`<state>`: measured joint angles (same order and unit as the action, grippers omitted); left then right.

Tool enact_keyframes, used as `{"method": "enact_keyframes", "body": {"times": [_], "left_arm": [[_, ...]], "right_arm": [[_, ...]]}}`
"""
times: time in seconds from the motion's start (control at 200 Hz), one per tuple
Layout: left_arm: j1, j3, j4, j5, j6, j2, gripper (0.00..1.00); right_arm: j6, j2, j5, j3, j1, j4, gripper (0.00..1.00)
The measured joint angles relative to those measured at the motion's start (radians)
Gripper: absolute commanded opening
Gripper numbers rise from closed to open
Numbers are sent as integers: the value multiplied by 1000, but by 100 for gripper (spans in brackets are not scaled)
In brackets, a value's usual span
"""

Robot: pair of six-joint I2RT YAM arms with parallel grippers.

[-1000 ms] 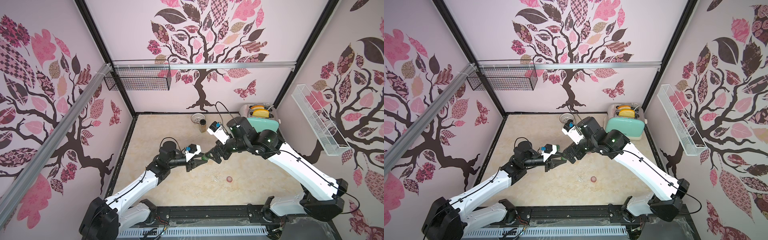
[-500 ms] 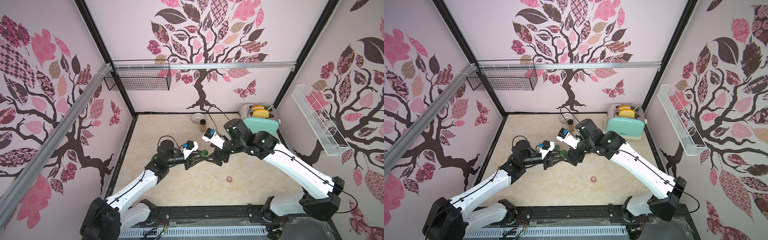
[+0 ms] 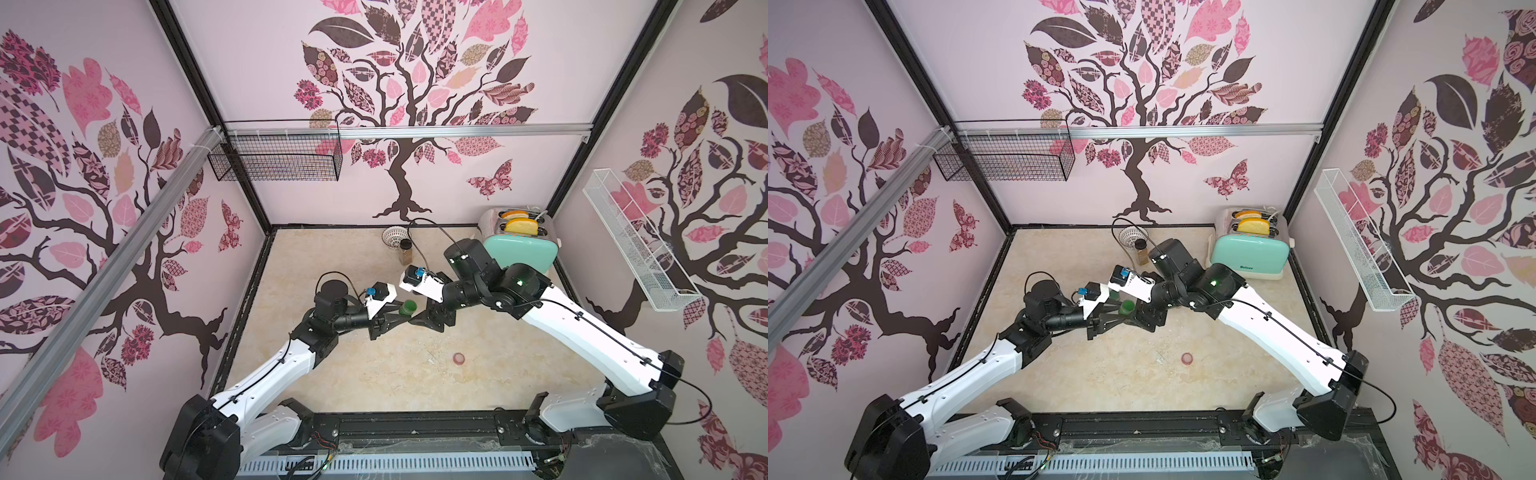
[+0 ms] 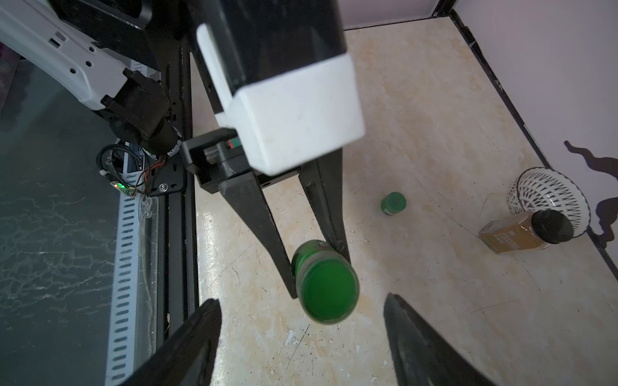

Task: Close the paint jar lid
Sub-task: Screw the lid onto the paint jar.

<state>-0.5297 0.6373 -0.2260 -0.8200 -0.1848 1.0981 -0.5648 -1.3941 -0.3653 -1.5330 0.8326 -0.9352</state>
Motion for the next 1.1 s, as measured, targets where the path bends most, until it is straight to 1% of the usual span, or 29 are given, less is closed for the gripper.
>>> {"method": "enact_keyframes", "body": {"times": [0.25,0.49,0.65,0.815,0.86,1.05,1.095], "left_arm": [[0,0,7,-5,-7,-3,15],[-1,0,13,-9,-7,-6,15],[-2,0,15,-12,-8,-10,14],[-3,0,19,-12,-10,-13,14],[-3,0,20,-12,-10,-13,14],[-6,0,21,-12,-12,-13,15],[-6,0,21,-12,-14,-13,15]], "right_arm": [[-50,-25,-1,-10,-5,-17,78],[-82,-28,1,-49,-6,-45,76],[-94,-42,5,-83,-6,-51,71],[-108,-56,29,-84,-6,-68,68],[-109,-63,30,-84,-6,-75,65],[-113,-75,35,-84,-6,-86,57],[-113,-76,36,-84,-6,-87,53]]}}
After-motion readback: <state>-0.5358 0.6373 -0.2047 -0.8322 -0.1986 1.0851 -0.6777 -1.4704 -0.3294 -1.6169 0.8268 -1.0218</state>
